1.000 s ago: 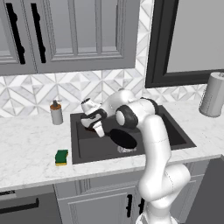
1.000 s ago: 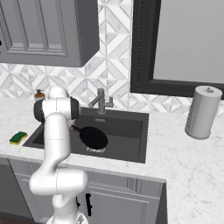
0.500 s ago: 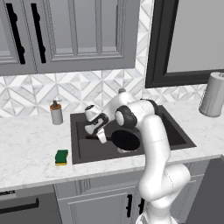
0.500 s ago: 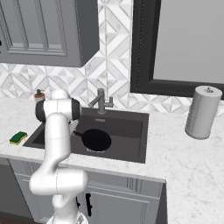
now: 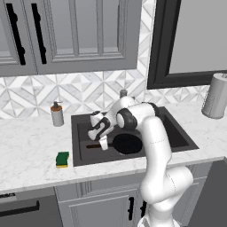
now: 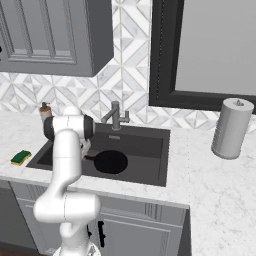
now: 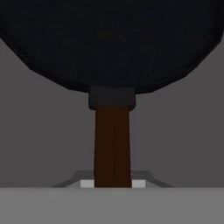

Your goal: Pick the pan and sponge and place them into the sink. Then turn on the water.

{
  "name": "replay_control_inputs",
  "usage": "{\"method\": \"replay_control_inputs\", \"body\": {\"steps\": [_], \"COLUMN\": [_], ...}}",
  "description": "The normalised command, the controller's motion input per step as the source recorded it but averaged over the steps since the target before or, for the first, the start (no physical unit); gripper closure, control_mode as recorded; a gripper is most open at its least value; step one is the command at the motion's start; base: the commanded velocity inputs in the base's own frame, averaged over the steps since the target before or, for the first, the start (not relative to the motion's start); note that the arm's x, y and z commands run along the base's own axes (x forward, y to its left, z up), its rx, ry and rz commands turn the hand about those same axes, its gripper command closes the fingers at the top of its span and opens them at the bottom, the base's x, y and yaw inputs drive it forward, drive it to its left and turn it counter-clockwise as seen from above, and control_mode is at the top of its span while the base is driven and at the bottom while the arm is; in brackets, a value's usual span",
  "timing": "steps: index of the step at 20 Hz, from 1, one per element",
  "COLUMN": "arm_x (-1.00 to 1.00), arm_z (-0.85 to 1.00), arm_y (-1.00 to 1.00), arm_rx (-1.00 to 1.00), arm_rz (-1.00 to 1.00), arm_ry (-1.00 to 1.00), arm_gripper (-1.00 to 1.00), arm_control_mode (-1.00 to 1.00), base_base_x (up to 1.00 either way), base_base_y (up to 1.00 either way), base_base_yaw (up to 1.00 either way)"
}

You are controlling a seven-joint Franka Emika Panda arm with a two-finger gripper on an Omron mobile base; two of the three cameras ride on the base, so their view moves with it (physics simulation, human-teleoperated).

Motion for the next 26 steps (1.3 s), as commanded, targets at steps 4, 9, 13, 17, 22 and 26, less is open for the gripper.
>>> {"method": "replay_control_inputs", "body": {"steps": [4, 9, 13, 17, 22, 26], "arm_x": [0.08, 0.12, 0.15, 0.11, 0.09, 0.0], "arm_z": [-0.31, -0.28, -0.19, -0.18, -0.07, 0.24], "arm_y": [0.0, 0.01, 0.01, 0.03, 0.01, 0.0], "arm_rx": [0.08, 0.05, 0.04, 0.0, 0.0, -0.01], "arm_rz": [-0.03, -0.02, 0.0, 0.0, 0.0, -0.03], "arm_ry": [0.02, 0.02, 0.03, 0.05, 0.07, 0.16], "arm_gripper": [1.0, 1.0, 1.0, 1.0, -1.0, -1.0], "arm_control_mode": [-1.0, -1.0, -1.0, -1.0, -1.0, -1.0], "base_base_x": [0.0, 0.0, 0.0, 0.0, 0.0, 0.0], "base_base_y": [0.0, 0.0, 0.0, 0.0, 0.0, 0.0], "base_base_yaw": [0.0, 0.0, 0.0, 0.0, 0.0, 0.0]}}
